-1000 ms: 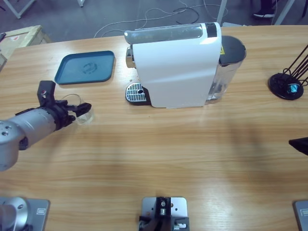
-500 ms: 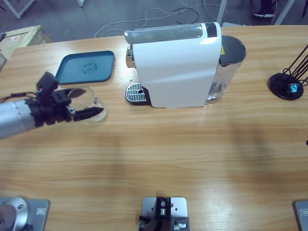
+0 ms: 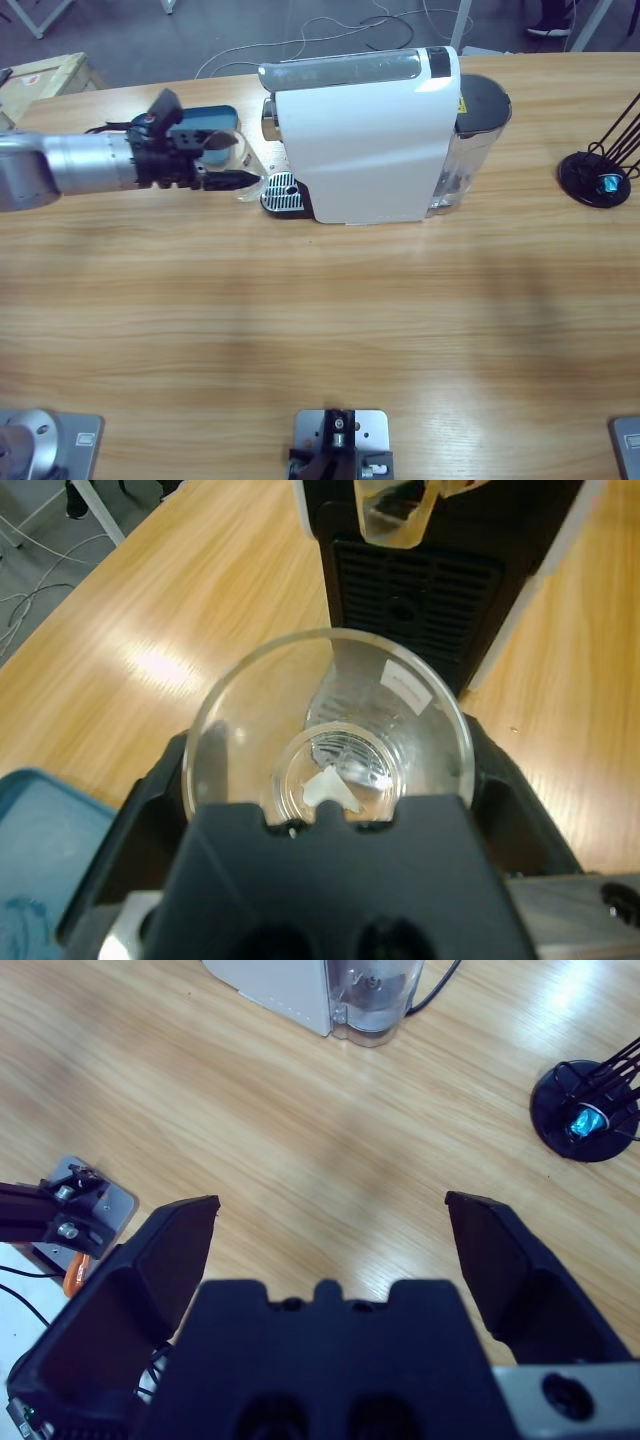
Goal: Pour coffee
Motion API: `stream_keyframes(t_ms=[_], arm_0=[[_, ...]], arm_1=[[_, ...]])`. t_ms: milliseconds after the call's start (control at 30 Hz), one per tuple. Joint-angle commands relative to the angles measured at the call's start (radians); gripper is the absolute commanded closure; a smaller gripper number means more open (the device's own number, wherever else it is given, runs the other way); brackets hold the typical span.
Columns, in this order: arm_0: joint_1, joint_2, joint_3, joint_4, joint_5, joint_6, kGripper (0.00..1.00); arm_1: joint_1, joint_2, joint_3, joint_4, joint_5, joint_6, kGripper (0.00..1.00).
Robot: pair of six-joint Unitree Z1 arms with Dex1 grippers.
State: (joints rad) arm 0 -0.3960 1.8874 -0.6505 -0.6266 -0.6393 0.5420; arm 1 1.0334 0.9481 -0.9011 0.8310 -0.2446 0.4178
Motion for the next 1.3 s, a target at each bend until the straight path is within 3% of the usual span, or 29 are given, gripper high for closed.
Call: stream_keyframes(t_ms=[33, 500, 567, 600, 633, 1000, 1300], arm_0=[[-0.089, 0.086, -0.086, 0.062, 0.030, 0.007, 1.000], [-0.142, 0.095, -0.138, 0.146, 0.121, 0.015, 0.971], [-0.149, 0.099, -0.147, 0.151, 0.161, 0.008, 0.289], [-0.156, 0.103, -0.150, 0.151, 0.182, 0.003, 0.069], [-0.160, 0.104, -0.149, 0.150, 0.187, 0.004, 0.012], [-0.165, 0.060, -0.084, 0.130, 0.181, -0.023, 0.009], [-0.140, -0.210, 0.030, 0.121, 0.170, -0.100, 0.009]], arm_1=[[0.008, 0.038, -0.001, -0.001, -0.007, -0.017, 0.000], [0.008, 0.028, 0.005, -0.016, -0.048, -0.019, 0.000], [0.008, 0.028, 0.006, -0.021, -0.048, -0.019, 0.000], [0.008, 0.027, 0.007, -0.024, -0.048, -0.019, 0.000], [0.008, 0.026, 0.007, -0.024, -0.048, -0.019, 0.000], [0.008, 0.022, 0.016, -0.035, -0.046, -0.018, 0.000], [0.008, 0.069, -0.067, -0.041, -0.083, -0.045, 0.000]])
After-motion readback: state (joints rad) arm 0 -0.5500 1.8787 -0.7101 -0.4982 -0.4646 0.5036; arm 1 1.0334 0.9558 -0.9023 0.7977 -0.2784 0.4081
